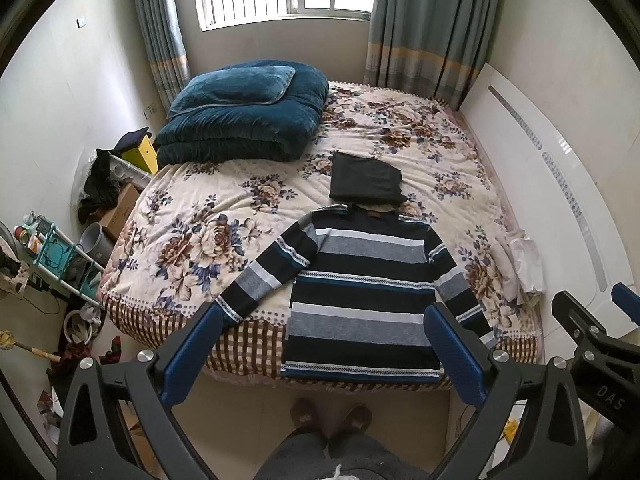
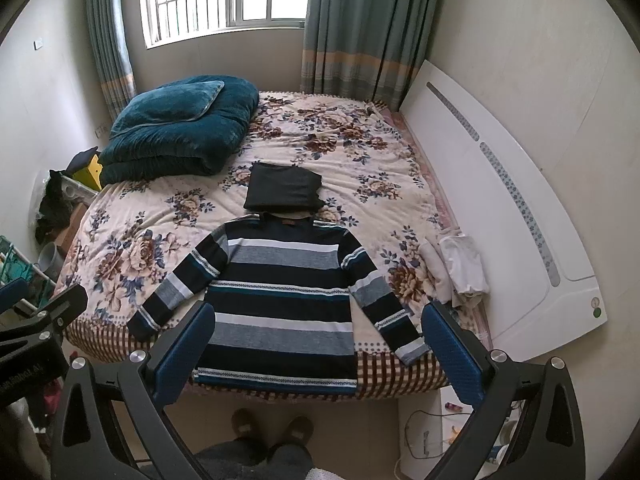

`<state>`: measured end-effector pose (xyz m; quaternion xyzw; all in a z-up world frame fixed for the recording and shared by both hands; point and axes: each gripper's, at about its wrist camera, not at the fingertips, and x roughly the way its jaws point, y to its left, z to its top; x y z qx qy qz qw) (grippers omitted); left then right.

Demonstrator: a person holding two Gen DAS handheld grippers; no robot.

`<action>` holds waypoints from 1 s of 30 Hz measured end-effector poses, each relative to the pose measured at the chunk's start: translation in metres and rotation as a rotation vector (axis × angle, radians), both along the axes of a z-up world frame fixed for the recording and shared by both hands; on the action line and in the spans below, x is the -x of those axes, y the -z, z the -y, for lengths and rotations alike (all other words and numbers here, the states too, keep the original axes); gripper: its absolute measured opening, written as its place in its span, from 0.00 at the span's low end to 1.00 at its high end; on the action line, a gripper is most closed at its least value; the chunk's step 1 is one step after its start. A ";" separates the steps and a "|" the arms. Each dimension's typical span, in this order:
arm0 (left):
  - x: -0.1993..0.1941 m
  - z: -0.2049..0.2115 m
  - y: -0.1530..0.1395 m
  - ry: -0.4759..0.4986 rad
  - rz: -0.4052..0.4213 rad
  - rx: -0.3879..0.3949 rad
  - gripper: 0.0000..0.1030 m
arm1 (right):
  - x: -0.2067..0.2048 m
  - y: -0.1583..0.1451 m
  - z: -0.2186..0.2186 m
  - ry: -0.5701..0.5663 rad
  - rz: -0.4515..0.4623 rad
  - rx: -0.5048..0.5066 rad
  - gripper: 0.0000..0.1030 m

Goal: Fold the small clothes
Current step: 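Lower the right tool to the sweater cuff and close on it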

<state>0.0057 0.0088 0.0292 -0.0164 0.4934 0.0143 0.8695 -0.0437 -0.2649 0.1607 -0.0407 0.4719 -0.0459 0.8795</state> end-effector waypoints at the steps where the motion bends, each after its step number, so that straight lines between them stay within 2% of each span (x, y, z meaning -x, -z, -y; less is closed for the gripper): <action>1: 0.000 0.000 -0.001 0.000 0.001 -0.001 1.00 | 0.003 0.003 0.000 -0.001 0.001 -0.001 1.00; 9: 0.002 0.000 0.001 0.001 0.008 -0.001 1.00 | 0.000 0.000 0.003 0.007 0.004 -0.009 1.00; 12: -0.007 0.001 0.002 -0.010 0.044 -0.034 1.00 | -0.013 -0.002 0.018 0.046 0.015 -0.048 1.00; 16: -0.049 0.011 0.020 -0.015 0.080 -0.095 1.00 | -0.022 0.030 0.062 0.153 0.009 -0.071 1.00; 20: -0.096 0.024 0.067 0.020 0.053 -0.086 1.00 | -0.024 0.099 0.142 0.379 -0.044 -0.048 1.00; 24: -0.146 0.056 0.141 0.050 -0.015 -0.114 1.00 | -0.025 0.181 0.231 0.588 -0.131 -0.086 1.00; 26: -0.166 0.074 0.181 0.058 -0.064 -0.148 1.00 | -0.022 0.234 0.279 0.699 -0.190 -0.135 0.99; 29: -0.177 0.091 0.238 0.064 -0.124 -0.210 1.00 | -0.012 0.322 0.347 0.833 -0.270 -0.254 0.90; 30: -0.183 0.098 0.256 0.068 -0.149 -0.226 1.00 | -0.012 0.357 0.373 0.881 -0.292 -0.313 0.90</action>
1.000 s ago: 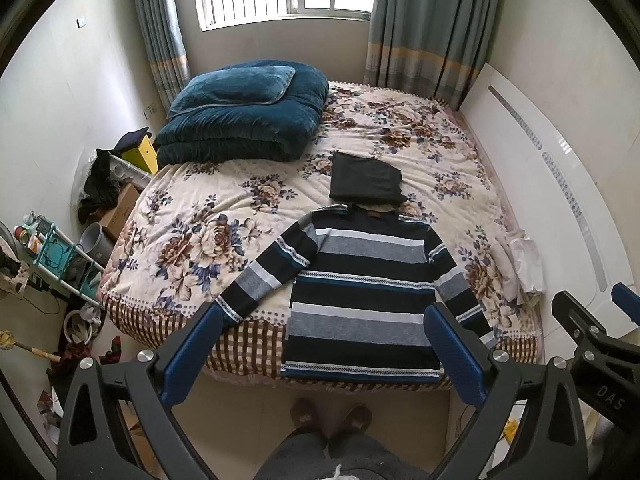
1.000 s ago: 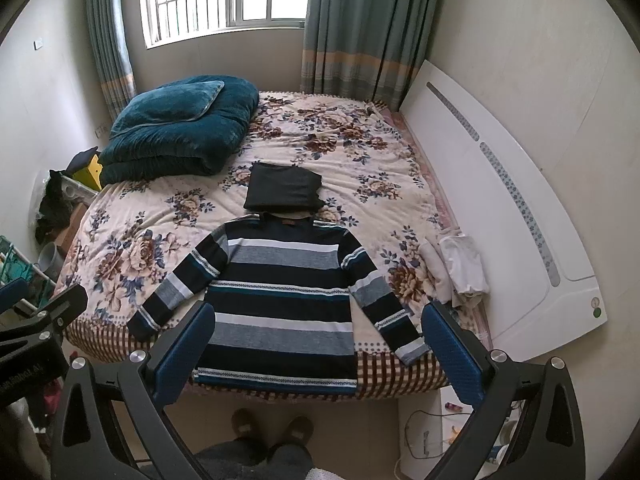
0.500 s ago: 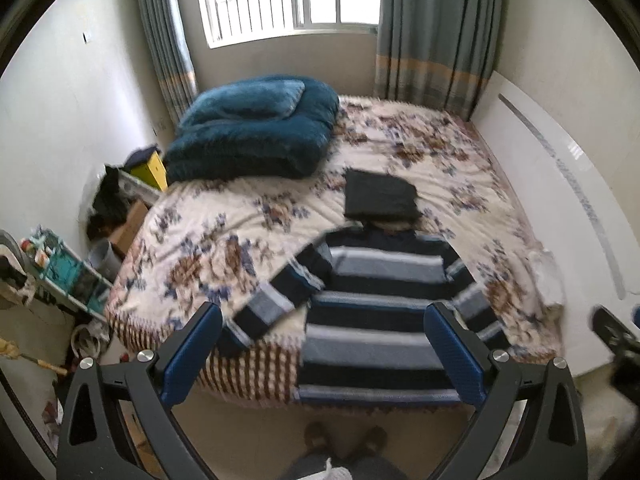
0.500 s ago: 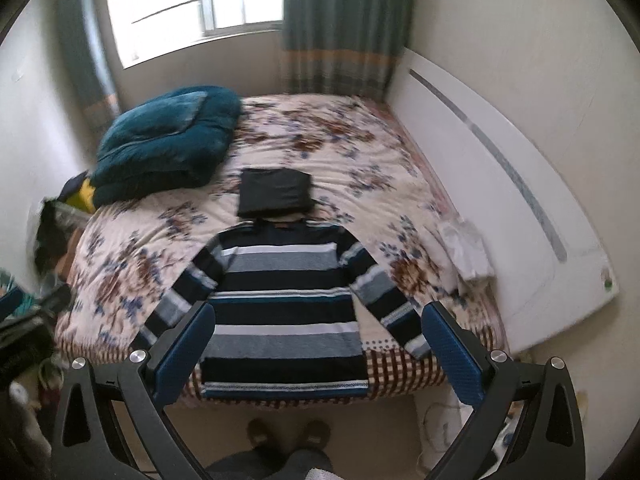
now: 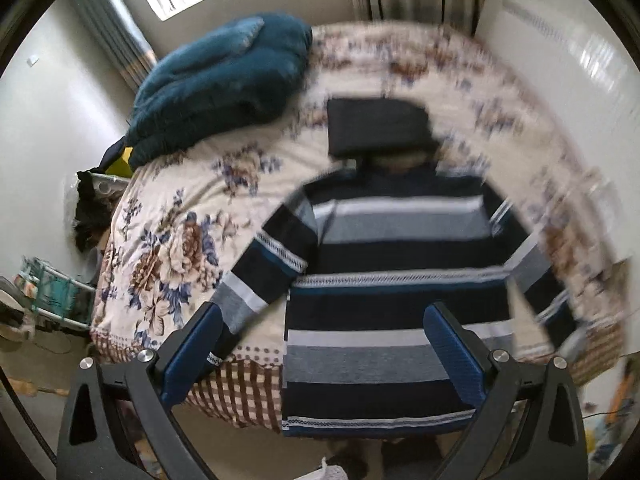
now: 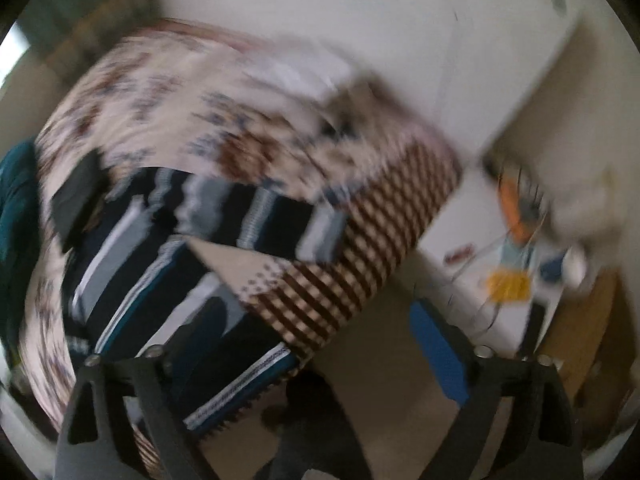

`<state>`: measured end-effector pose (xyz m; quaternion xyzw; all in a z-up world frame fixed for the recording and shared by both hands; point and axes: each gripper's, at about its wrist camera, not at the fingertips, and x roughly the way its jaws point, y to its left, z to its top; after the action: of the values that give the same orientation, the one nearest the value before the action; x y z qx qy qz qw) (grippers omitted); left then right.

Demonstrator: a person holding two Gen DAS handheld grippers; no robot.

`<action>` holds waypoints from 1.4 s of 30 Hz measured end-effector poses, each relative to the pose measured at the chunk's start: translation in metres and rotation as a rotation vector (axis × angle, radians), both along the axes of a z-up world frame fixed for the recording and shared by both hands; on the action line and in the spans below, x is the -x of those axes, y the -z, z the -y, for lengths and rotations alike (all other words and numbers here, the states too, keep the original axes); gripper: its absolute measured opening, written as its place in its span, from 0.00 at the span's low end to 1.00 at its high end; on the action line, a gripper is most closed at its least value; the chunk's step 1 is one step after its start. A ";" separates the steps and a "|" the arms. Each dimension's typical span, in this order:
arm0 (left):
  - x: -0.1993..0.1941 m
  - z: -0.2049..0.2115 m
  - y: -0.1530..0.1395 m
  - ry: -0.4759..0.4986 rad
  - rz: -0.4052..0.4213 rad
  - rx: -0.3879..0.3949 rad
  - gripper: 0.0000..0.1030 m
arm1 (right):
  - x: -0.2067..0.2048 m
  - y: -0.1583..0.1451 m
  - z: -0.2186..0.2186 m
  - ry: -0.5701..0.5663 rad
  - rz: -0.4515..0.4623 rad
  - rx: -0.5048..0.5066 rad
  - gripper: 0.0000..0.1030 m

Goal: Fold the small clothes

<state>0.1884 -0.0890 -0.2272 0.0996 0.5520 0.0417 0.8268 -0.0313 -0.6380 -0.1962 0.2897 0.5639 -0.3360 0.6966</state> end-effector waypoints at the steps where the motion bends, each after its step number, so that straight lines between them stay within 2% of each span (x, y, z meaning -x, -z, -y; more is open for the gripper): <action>1: -0.012 0.011 0.024 0.000 -0.024 -0.021 1.00 | 0.018 0.025 0.012 0.035 -0.003 -0.018 0.90; 4: -0.019 0.020 0.078 -0.011 -0.071 -0.059 1.00 | 0.032 0.114 0.060 0.171 -0.009 -0.136 0.89; 6: -0.028 0.023 0.122 -0.030 -0.128 -0.092 1.00 | 0.029 0.167 0.073 0.236 0.002 -0.202 0.89; 10: -0.043 0.025 0.186 -0.067 -0.195 -0.101 1.00 | 0.011 0.256 0.085 0.341 -0.001 -0.264 0.89; 13: -0.058 0.019 0.227 -0.093 -0.221 -0.111 1.00 | 0.002 0.305 0.086 0.424 0.018 -0.320 0.88; 15: -0.067 0.014 0.247 -0.115 -0.230 -0.114 1.00 | -0.006 0.327 0.082 0.456 0.015 -0.327 0.80; 16: -0.074 0.010 0.259 -0.127 -0.231 -0.111 1.00 | -0.011 0.332 0.078 0.470 0.011 -0.299 0.78; 17: -0.078 0.010 0.267 -0.132 -0.232 -0.111 1.00 | -0.013 0.332 0.074 0.481 0.016 -0.271 0.70; 18: -0.083 0.007 0.274 -0.138 -0.232 -0.109 1.00 | -0.015 0.330 0.070 0.494 0.017 -0.243 0.54; 19: -0.089 0.004 0.281 -0.144 -0.231 -0.106 1.00 | -0.017 0.327 0.064 0.505 0.007 -0.216 0.44; 20: -0.093 0.002 0.286 -0.148 -0.228 -0.101 1.00 | -0.019 0.322 0.058 0.509 0.000 -0.200 0.26; 21: -0.098 0.001 0.290 -0.152 -0.226 -0.092 1.00 | -0.021 0.315 0.052 0.502 -0.009 -0.185 0.12; 23: -0.105 -0.001 0.296 -0.152 -0.227 -0.075 1.00 | -0.024 0.302 0.046 0.473 0.003 -0.170 0.07; 28: -0.118 -0.004 0.295 -0.125 -0.198 -0.061 1.00 | -0.039 0.249 0.043 0.378 0.064 -0.051 0.07; 32: -0.129 -0.009 0.294 -0.130 -0.192 -0.052 1.00 | -0.053 0.231 0.068 0.358 0.077 0.010 0.07; 34: -0.136 -0.011 0.298 -0.135 -0.197 -0.045 1.00 | -0.061 0.249 0.086 0.349 0.075 -0.045 0.08; 35: -0.139 -0.010 0.299 -0.137 -0.199 -0.044 1.00 | -0.066 0.261 0.106 0.362 0.067 -0.086 0.17; 36: -0.141 -0.010 0.300 -0.137 -0.201 -0.044 1.00 | -0.064 0.271 0.116 0.386 0.047 -0.126 0.32; 37: -0.144 -0.008 0.302 -0.134 -0.202 -0.045 1.00 | -0.062 0.284 0.134 0.438 0.034 -0.170 0.38; 41: -0.151 0.003 0.312 -0.105 -0.198 -0.052 1.00 | -0.015 0.300 0.123 0.663 0.173 -0.290 0.52; 42: -0.151 0.007 0.316 -0.093 -0.200 -0.058 1.00 | -0.008 0.310 0.116 0.712 0.214 -0.343 0.52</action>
<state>0.3397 -0.0964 -0.5433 0.1013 0.6345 0.0861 0.7614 -0.0236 -0.7539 -0.5066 0.6120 0.4005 -0.4254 0.5330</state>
